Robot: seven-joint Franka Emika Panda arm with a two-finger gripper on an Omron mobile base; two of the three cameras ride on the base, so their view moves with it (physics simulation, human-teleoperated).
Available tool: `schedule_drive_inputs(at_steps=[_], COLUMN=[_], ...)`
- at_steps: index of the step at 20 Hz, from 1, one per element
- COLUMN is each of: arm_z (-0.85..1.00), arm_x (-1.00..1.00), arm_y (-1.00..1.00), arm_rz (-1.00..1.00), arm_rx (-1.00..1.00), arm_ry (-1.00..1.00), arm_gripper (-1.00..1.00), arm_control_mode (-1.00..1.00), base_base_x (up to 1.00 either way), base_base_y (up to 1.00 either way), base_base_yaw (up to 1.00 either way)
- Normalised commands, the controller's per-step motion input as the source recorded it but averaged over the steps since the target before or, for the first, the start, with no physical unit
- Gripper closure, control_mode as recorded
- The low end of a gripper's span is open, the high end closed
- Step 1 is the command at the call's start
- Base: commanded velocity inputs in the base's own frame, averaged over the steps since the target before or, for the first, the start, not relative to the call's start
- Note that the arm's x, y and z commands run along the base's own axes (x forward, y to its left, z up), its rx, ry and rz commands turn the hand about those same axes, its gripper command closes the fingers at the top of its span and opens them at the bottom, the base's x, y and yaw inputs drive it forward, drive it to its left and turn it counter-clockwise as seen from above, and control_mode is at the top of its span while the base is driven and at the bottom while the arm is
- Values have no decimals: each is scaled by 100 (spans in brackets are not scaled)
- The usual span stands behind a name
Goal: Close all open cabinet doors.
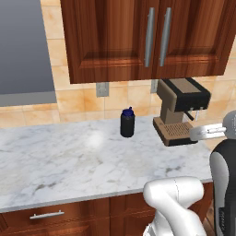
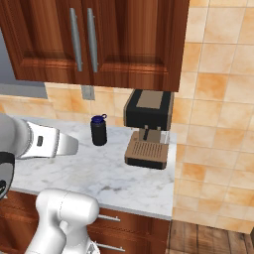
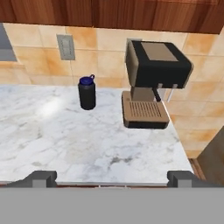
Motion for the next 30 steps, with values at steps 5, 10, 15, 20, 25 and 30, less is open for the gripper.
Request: schedule_drive_inputs(at_steps=[5, 10, 15, 20, 25, 30], arm_z=[-1, 0, 0, 0, 0, -1], arm_x=[-7, 0, 0, 0, 0, -4], arm_y=[0, 0, 0, 0, 0, 0], arm_rz=[-3, 0, 0, 0, 0, 0], arm_rx=[0, 0, 0, 0, 0, 0], arm_ry=[0, 0, 0, 0, 0, 0], arm_gripper=[-100, -100, -100, -100, -100, -100], arm_control_mode=[-100, -100, -100, -100, -100, 100], base_base_x=[0, 0, 0, 0, 0, -50], base_base_y=[0, 0, 0, 0, 0, 0], base_base_yaw=[0, 0, 0, 0, 0, 1])
